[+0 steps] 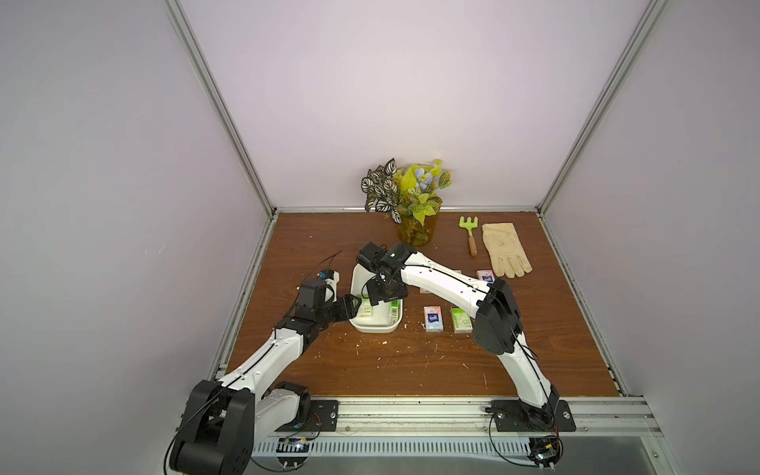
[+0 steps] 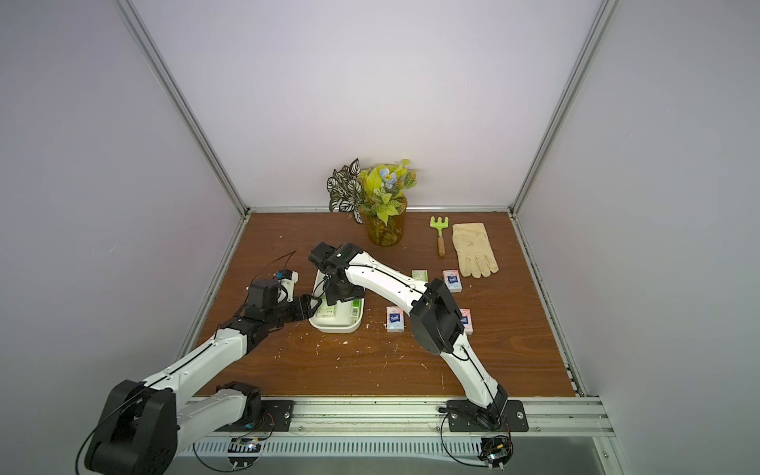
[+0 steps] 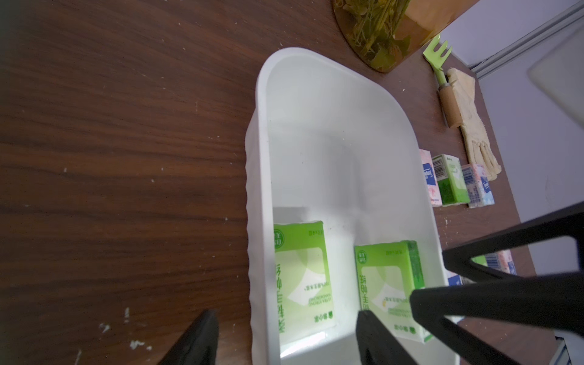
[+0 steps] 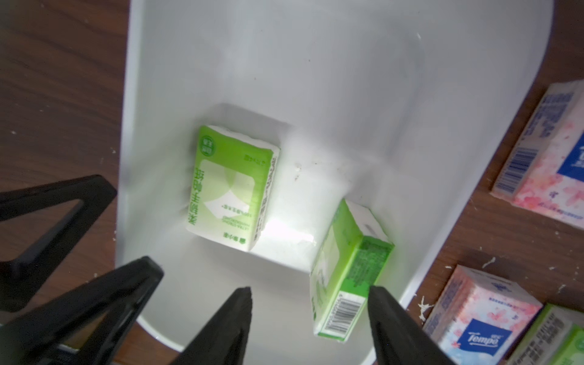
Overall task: Take the pocket tissues out of the storage box
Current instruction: Pick up the pocket tissues from the storage box.
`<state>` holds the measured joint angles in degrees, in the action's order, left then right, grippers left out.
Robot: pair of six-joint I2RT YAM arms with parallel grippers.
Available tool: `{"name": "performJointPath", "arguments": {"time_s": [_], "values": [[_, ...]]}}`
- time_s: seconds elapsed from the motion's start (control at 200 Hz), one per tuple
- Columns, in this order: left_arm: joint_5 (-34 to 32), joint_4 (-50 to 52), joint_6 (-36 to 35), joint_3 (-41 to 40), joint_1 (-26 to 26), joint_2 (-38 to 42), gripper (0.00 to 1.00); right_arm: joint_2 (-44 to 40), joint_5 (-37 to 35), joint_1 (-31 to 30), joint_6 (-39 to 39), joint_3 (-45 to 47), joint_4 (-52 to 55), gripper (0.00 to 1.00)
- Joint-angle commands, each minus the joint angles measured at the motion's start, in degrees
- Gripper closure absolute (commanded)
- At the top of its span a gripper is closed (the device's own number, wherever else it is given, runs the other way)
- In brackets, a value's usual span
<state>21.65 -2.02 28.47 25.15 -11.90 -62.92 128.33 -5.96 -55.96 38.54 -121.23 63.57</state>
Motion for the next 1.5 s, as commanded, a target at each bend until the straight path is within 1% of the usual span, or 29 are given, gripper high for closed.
{"name": "performJointPath", "arguments": {"time_s": [0.0, 0.365, 0.616, 0.906, 1.016, 1.141, 1.226, 1.331, 1.441, 1.496], "values": [[0.6, -1.1, -0.9, -0.2, 0.7, -0.1, 0.38, -1.3, -2.6, -0.5, 1.4, -1.4, 3.9, 0.34], [0.6, -1.1, -1.0, -0.2, 0.7, -0.1, 0.58, -1.8, -1.7, -1.1, 2.1, 2.8, 2.7, 0.33], [0.4, -0.9, -1.0, -0.2, 0.7, 0.2, 0.64, -2.2, -0.9, -1.2, 2.4, 6.3, 0.9, 0.32], [0.4, -0.8, -1.0, -0.1, 0.7, -0.3, 0.67, -1.8, 1.7, -1.5, 0.9, 7.9, -3.6, 0.31], [0.4, -0.7, -1.2, 0.1, 0.7, -0.6, 0.68, -1.1, 4.6, -2.2, -1.1, 5.2, -5.9, 0.32], [0.3, -0.5, -1.3, 0.3, 0.7, -0.7, 0.68, 0.5, 5.7, -3.6, -3.1, 0.4, -6.0, 0.32], [0.3, -0.4, -1.3, 0.4, 0.7, -0.7, 0.68, 1.1, 4.2, -4.0, -3.4, -1.9, -4.2, 0.32], [0.2, -0.4, -1.4, 0.4, 0.7, -0.7, 0.68, 1.4, 0.4, -3.9, -3.0, -3.8, -0.3, 0.32], [0.3, -0.3, -1.5, 0.5, 0.7, -1.0, 0.68, 2.1, -1.9, -3.9, -2.6, -4.8, 2.2, 0.29], [0.2, -0.1, -1.6, 0.7, 0.7, -1.0, 0.68, 2.2, -2.1, -3.7, -2.5, -4.3, 2.7, 0.25]]}}
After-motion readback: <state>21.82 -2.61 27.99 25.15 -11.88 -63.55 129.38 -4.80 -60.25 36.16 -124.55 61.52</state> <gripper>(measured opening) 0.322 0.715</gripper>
